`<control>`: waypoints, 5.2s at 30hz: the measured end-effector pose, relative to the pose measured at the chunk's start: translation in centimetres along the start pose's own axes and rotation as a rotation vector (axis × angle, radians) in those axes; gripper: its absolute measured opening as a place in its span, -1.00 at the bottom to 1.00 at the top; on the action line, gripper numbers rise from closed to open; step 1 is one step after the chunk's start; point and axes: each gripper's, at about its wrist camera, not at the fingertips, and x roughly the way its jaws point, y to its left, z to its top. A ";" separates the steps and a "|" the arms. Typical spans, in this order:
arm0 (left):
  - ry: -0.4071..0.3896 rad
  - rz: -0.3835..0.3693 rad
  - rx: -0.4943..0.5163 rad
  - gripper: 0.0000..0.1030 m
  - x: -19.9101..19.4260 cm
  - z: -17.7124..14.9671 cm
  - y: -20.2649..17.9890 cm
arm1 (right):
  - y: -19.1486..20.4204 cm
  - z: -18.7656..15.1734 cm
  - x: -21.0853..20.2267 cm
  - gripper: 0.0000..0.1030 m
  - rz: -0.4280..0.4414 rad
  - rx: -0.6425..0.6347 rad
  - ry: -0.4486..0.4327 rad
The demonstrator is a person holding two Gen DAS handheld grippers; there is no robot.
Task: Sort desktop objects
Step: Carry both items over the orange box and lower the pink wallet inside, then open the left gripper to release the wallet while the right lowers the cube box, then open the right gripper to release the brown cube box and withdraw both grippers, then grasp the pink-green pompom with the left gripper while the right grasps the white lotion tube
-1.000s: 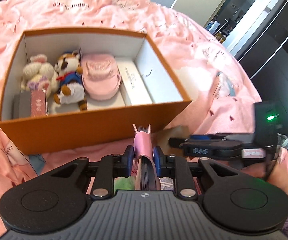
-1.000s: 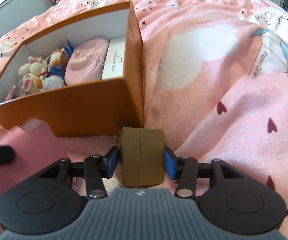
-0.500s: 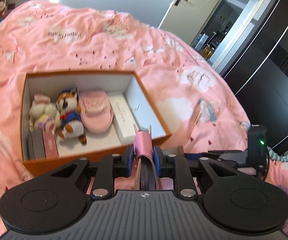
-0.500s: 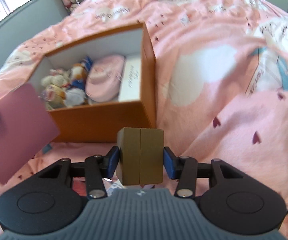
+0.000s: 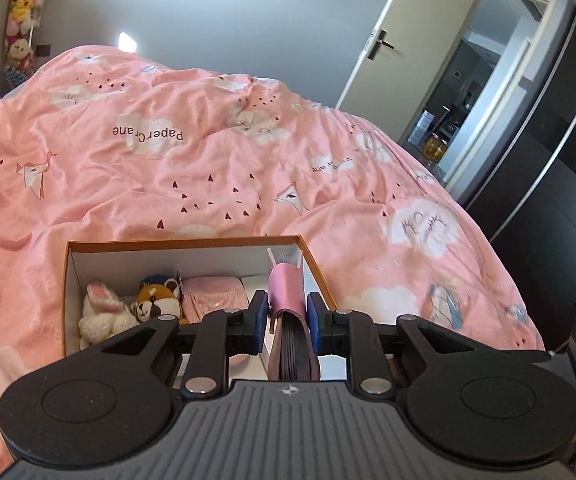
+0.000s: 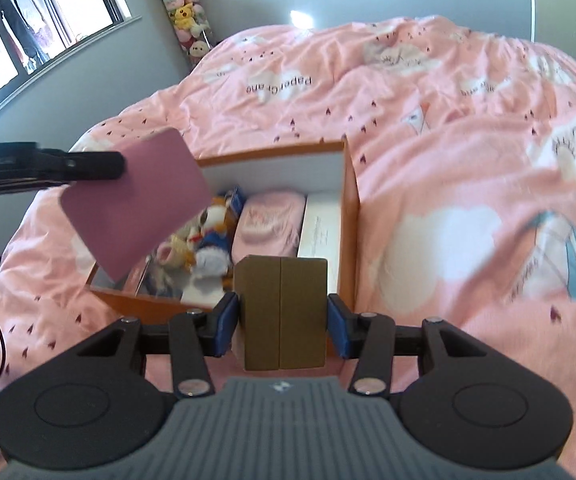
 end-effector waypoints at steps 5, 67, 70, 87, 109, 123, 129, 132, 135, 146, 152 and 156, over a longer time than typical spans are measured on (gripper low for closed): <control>0.011 0.037 -0.041 -0.54 4.1 0.1 1.4 | 0.0 1.6 3.0 -0.03 -0.004 0.028 -0.006; 0.192 0.060 -0.099 -0.54 8.8 -2.1 4.9 | 2.7 6.1 15.0 -0.09 0.125 -0.432 0.399; 0.200 0.041 -0.070 -0.54 8.3 -2.5 4.2 | 2.8 6.5 15.9 -0.09 0.179 -0.524 0.482; 0.306 -0.008 -0.185 -0.54 10.7 -5.0 4.9 | 3.9 7.0 17.6 -0.08 0.434 -0.801 0.639; 0.404 -0.039 -0.315 -0.55 13.9 -6.5 5.6 | 5.3 5.6 17.7 -0.01 0.329 -0.975 0.778; 0.423 -0.037 -0.336 -0.54 14.5 -6.7 5.6 | 3.5 5.0 17.2 -0.42 0.217 -0.986 0.826; 0.417 -0.014 -0.280 -0.54 14.2 -6.7 4.4 | 3.5 4.7 16.1 -0.43 0.218 -0.999 0.786; 0.405 0.004 -0.243 -0.55 13.7 -6.7 3.9 | 3.6 4.4 15.7 -0.42 0.193 -1.004 0.754; 0.382 0.027 -0.196 -0.54 12.7 -6.5 3.3 | 3.7 4.6 14.7 -0.42 0.171 -0.986 0.708; 0.245 0.025 -0.001 -0.54 6.2 -6.5 -0.2 | 3.3 3.8 7.8 -0.41 0.070 -0.732 0.344; 0.271 -0.067 0.090 -0.54 3.4 -8.0 -2.0 | 2.6 1.1 3.5 -0.28 0.007 -0.492 0.127; 0.292 -0.067 0.159 -0.54 2.3 -9.8 -3.0 | 2.9 -2.2 2.7 -0.22 -0.034 -0.382 0.100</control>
